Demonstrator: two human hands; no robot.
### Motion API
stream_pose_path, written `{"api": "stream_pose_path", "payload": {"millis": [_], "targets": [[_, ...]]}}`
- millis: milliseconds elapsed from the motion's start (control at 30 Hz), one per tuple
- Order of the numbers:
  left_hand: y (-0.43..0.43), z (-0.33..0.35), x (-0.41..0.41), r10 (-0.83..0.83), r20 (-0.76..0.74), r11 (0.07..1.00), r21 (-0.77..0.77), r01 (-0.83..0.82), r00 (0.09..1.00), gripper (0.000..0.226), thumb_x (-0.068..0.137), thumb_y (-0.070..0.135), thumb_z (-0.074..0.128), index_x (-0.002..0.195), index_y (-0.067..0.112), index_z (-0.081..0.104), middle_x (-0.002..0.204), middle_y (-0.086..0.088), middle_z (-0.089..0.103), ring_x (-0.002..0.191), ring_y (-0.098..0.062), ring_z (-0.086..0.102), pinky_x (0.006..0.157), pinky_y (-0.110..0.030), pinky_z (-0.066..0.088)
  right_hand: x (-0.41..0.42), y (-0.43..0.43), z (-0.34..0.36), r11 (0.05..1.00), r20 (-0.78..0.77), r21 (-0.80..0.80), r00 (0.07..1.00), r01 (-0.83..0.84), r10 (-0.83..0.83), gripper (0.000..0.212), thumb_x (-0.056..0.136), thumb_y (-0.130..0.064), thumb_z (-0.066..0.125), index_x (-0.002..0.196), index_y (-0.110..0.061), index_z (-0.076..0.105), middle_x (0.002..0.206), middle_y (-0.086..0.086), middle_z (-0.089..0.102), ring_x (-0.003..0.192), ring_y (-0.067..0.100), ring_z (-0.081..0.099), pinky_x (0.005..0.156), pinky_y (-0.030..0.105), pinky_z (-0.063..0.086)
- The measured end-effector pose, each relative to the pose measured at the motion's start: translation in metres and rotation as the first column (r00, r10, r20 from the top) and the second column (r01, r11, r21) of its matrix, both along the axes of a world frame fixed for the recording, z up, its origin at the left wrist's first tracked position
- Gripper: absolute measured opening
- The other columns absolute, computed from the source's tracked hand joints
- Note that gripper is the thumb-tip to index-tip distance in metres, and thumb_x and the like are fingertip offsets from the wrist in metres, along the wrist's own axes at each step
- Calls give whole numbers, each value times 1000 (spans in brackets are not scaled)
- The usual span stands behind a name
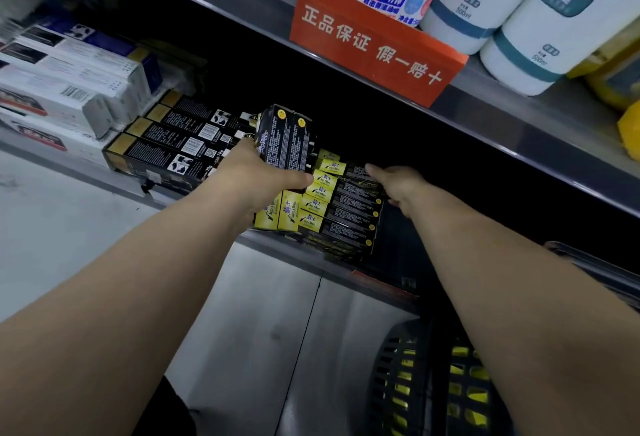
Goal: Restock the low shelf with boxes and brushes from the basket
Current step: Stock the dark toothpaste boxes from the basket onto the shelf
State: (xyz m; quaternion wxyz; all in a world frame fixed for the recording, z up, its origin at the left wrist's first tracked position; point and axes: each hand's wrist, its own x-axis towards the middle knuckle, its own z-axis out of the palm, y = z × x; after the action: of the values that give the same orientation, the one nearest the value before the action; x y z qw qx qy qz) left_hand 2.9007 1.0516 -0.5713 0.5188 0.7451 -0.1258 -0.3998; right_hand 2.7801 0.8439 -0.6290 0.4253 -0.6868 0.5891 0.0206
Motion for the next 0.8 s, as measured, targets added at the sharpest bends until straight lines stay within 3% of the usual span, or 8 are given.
{"api": "stream_pose_path", "payload": {"millis": [100, 267, 400, 433, 500, 567, 667, 800], "targets": [[-2, -1, 1, 2, 0, 1000, 8, -2, 1000, 58, 71, 24, 80, 120, 14, 51, 103, 2, 60, 76, -2, 48, 55, -18, 31, 6, 2, -2, 980, -109, -55, 977, -190, 183, 40, 96, -37, 48, 121, -8, 59, 125, 13, 59, 114, 29, 55, 99, 36, 43], [-7, -3, 0, 10, -10, 1000, 21, -10, 1000, 63, 71, 25, 80, 124, 13, 50, 108, 0, 61, 79, -8, 51, 54, -17, 31, 14, 11, -10, 928, -179, -75, 920, -365, 348, 41, 98, -28, 47, 136, -13, 46, 134, 12, 51, 121, 28, 49, 102, 36, 41], [-10, -3, -3, -10, -32, 1000, 26, 10, 999, 57, 70, 26, 81, 118, 12, 53, 97, 4, 61, 73, -2, 49, 53, -16, 30, 22, 17, 8, 848, -397, -130, 810, -514, 431, 48, 98, -25, 46, 143, -17, 33, 144, 15, 36, 125, 33, 43, 101, 39, 42], [-10, -3, -3, -11, -39, 1000, 26, 12, 999, 55, 70, 26, 81, 116, 13, 54, 90, 7, 59, 71, 0, 47, 52, -15, 30, 27, 21, 19, 824, -366, -142, 802, -549, 471, 53, 95, -19, 49, 144, -19, 30, 144, 15, 36, 122, 32, 46, 96, 38, 45], [-11, -1, -5, -15, -57, 1000, 23, 16, 998, 55, 68, 26, 82, 115, 16, 54, 81, 12, 55, 68, 3, 45, 51, -15, 29, 34, 33, 44, 782, -125, -132, 793, -609, 596, 72, 86, -6, 60, 146, -24, 24, 144, 12, 36, 112, 25, 53, 83, 36, 53], [-12, 1, -7, -33, -69, 999, 36, 35, 997, 60, 65, 29, 83, 117, 16, 54, 83, 11, 56, 71, 1, 47, 53, -17, 32, 36, 48, 72, 713, 92, -116, 707, -691, 701, 90, 77, 0, 68, 146, -29, 19, 148, 4, 31, 114, 15, 49, 78, 25, 54], [-12, 4, -10, -62, -134, 996, 53, 69, 989, 67, 58, 34, 85, 116, 12, 59, 100, -1, 66, 92, -15, 61, 76, -34, 52, 34, 59, 93, 561, 26, -200, 568, -803, 823, 93, 68, -7, 80, 143, -23, 26, 139, 2, 42, 116, 16, 50, 92, 29, 49], [-10, 8, -15, -132, -161, 985, 90, 148, 978, 92, 40, 54, 79, 120, 13, 58, 115, -6, 64, 109, -23, 57, 97, -41, 45, 24, 56, 97, 471, -166, -280, 526, -836, 834, 69, 62, -25, 86, 118, -19, 46, 106, -1, 57, 81, 13, 53, 69, 31, 46]]}}
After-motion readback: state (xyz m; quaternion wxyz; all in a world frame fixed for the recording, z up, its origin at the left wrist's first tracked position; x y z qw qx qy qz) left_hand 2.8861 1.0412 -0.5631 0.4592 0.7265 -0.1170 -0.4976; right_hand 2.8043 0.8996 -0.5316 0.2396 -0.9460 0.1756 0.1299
